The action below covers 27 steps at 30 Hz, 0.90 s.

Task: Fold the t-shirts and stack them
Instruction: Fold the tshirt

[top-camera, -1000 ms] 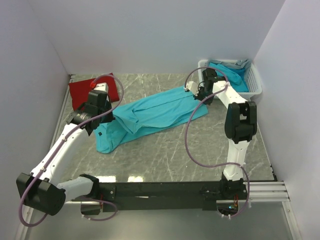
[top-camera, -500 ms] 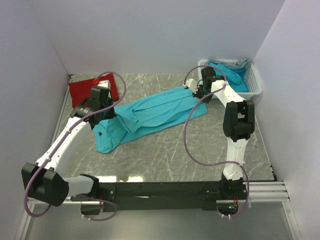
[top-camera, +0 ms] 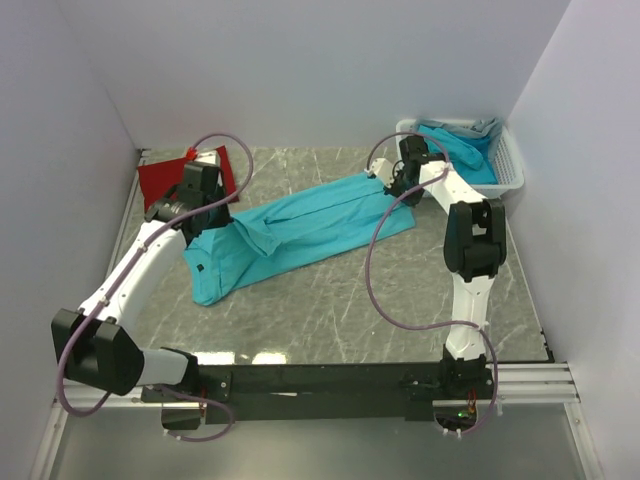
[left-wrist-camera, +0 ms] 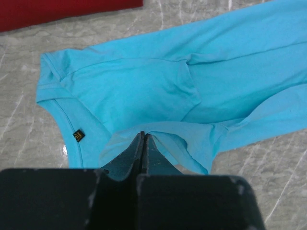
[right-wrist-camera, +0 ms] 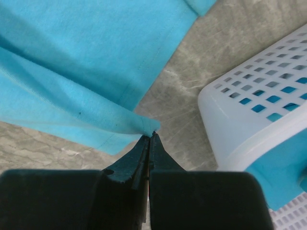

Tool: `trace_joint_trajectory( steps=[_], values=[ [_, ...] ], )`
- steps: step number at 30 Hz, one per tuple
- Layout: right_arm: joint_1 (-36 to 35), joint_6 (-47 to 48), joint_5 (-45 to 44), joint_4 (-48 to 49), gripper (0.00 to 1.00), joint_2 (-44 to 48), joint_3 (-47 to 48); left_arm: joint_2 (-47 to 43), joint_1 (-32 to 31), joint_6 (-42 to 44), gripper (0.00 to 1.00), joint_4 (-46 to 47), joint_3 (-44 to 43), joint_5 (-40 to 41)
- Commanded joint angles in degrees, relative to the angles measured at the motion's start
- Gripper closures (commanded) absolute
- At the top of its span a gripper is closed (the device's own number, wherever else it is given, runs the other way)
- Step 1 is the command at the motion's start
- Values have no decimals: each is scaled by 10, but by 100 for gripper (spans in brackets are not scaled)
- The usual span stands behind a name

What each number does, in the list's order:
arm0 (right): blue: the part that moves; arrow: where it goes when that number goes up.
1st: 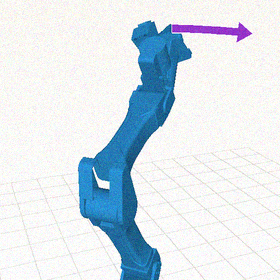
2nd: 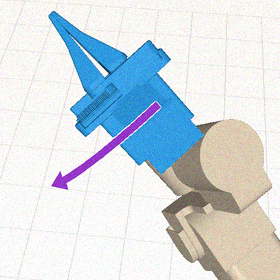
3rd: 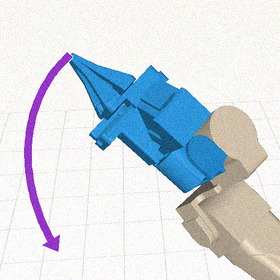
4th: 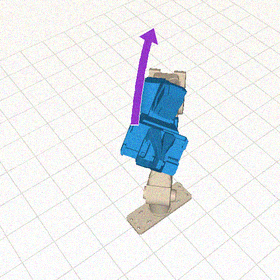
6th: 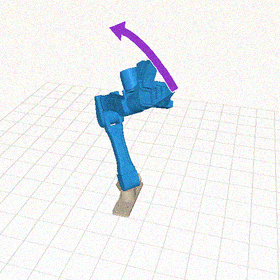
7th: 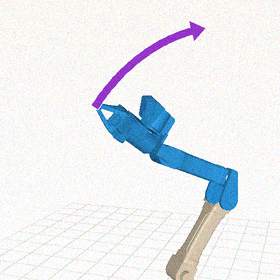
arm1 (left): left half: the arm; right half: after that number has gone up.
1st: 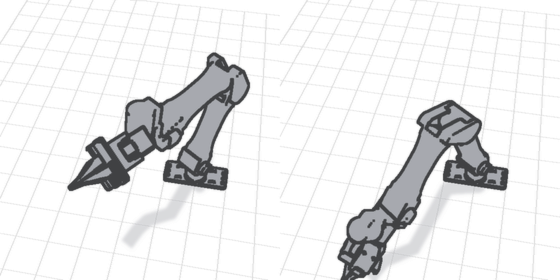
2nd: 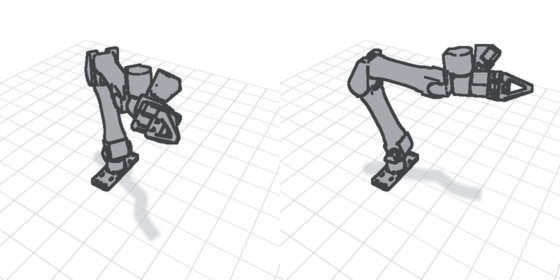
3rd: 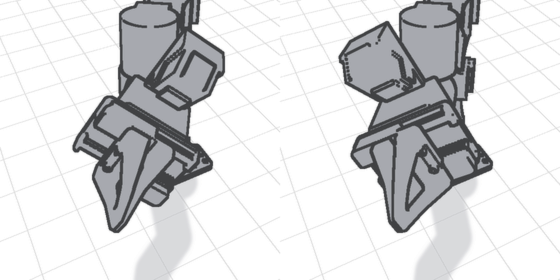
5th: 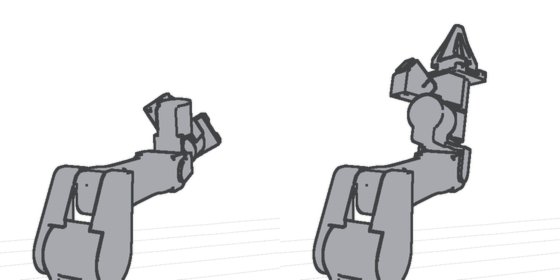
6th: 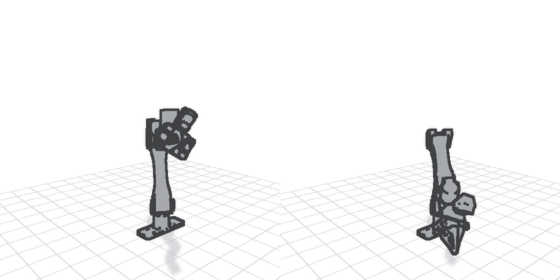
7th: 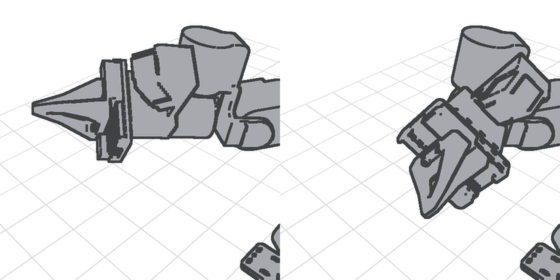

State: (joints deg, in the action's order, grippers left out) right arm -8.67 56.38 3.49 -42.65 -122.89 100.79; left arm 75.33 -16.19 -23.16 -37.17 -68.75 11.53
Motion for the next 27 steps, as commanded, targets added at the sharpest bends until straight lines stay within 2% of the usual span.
trace_joint_trajectory(
  steps=[1, 27],
  values=[
    [-5, -12, -12, 20, 100, -7, 34, 9, 7, 13, 100, 16, -35, 14],
    [-14, -26, -34, 21, 99, -57, 90, 10, 12, 21, 100, -6, -46, 10]
  ],
)
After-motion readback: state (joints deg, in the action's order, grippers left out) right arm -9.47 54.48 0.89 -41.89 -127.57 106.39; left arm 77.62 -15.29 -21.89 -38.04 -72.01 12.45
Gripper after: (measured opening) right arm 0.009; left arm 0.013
